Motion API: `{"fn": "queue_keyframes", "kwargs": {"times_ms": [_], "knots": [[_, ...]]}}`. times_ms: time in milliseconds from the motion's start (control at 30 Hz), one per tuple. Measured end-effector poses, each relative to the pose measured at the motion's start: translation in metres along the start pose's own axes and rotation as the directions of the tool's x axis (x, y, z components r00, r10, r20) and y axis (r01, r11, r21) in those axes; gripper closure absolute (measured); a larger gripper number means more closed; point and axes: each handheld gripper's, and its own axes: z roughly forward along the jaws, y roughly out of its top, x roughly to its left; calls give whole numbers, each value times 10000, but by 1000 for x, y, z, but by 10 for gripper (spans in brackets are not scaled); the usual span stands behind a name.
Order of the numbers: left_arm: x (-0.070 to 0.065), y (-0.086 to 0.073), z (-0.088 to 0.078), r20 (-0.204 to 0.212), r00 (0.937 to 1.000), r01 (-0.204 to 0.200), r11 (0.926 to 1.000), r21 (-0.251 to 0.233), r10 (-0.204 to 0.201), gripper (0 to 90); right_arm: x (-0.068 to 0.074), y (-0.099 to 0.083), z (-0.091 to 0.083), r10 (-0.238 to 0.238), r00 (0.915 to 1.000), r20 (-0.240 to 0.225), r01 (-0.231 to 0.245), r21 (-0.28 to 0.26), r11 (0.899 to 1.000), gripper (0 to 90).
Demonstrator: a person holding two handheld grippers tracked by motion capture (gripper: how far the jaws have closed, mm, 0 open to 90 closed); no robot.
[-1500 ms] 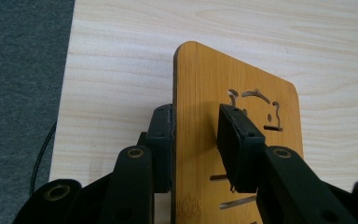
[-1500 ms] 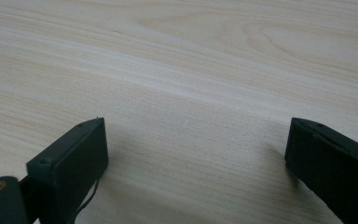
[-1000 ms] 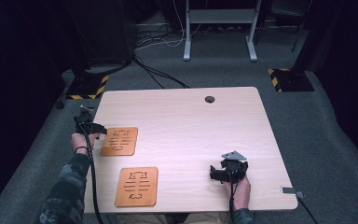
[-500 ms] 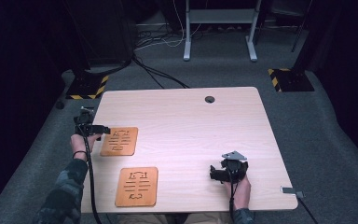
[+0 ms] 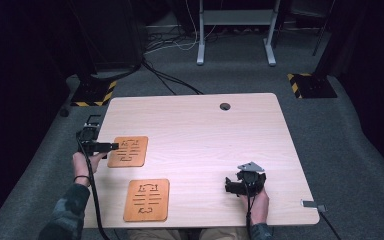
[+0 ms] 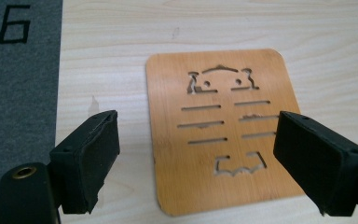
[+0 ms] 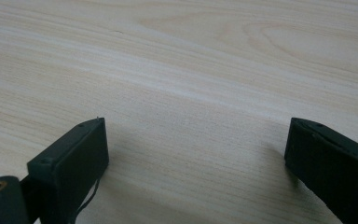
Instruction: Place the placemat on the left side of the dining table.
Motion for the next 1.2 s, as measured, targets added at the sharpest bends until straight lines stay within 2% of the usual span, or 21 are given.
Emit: {"fn": "queue_keyframes", "kwargs": {"times_ms": [67, 133, 200, 267, 300, 400, 433, 467, 533, 767, 833, 933, 1033, 1200], "knots": [[-1, -3, -2, -2, 10000, -59, 10000, -68, 59, 136, 0, 0, 0, 1, 10000, 20, -1, -2, 10000, 53], [-6, -17, -9, 114, 9997, -199, 9992, -335, 203, 133, 0, 0, 0, -15, 10000, 14, 15, -12, 10000, 54], [-7, -21, -11, 160, 9995, -275, 9988, -400, 282, 126, 0, 0, 0, -75, 10000, 61, 75, -11, 10000, 53], [-11, -33, -16, 199, 9987, -450, 9975, -551, 461, 122, 0, 0, 0, -61, 10000, 57, 61, -13, 10000, 53], [-15, -45, -19, 82, 9977, -665, 9957, -642, 672, 118, 0, 0, 0, -83, 9999, 62, 83, -11, 10000, 54], [-19, -66, -22, -4, 9971, -754, 9936, -844, 757, 108, 1, 0, 0, -60, 10000, 52, 60, 1, 10000, 54], [-21, -73, -22, -108, 9966, -821, 9933, -808, 815, 107, 1, 0, 0, -60, 10000, 56, 60, 14, 10000, 53], [-21, -73, -22, -108, 9966, -821, 9933, -808, 815, 103, 1, 0, 0, -60, 10000, 56, 60, 14, 10000, 53], [-24, -94, -19, -198, 9949, -1000, 9914, -846, 987, 101, 1, 0, 0, -62, 10000, 56, 62, 8, 10000, 53], [-25, -130, -7, -676, 9928, -1044, 9915, -781, 992, 91, 1, 0, 0, -96, 9999, 57, 96, -3, 10000, 54], [-27, -137, -4, -948, 9893, -1192, 9891, -866, 1109, 89, 1, 0, 0, -101, 9999, 41, 101, 2, 9999, 55], [-25, -143, -3, -872, 9925, -955, 9877, -1236, 851, 83, 1, 0, 0, -28, 10000, -9, 28, 3, 10000, 56], [-21, -144, -1, -678, 9947, -857, 9862, -1413, 768, 66, 1, 0, 0, -107, 9999, 31, 107, 5, 9999, 56], [-20, -144, -1, -631, 9942, -948, 9854, -1413, 866, 53, 1, 0, 1, -55, 10000, 22, 55, -8, 10000, 50]]}}
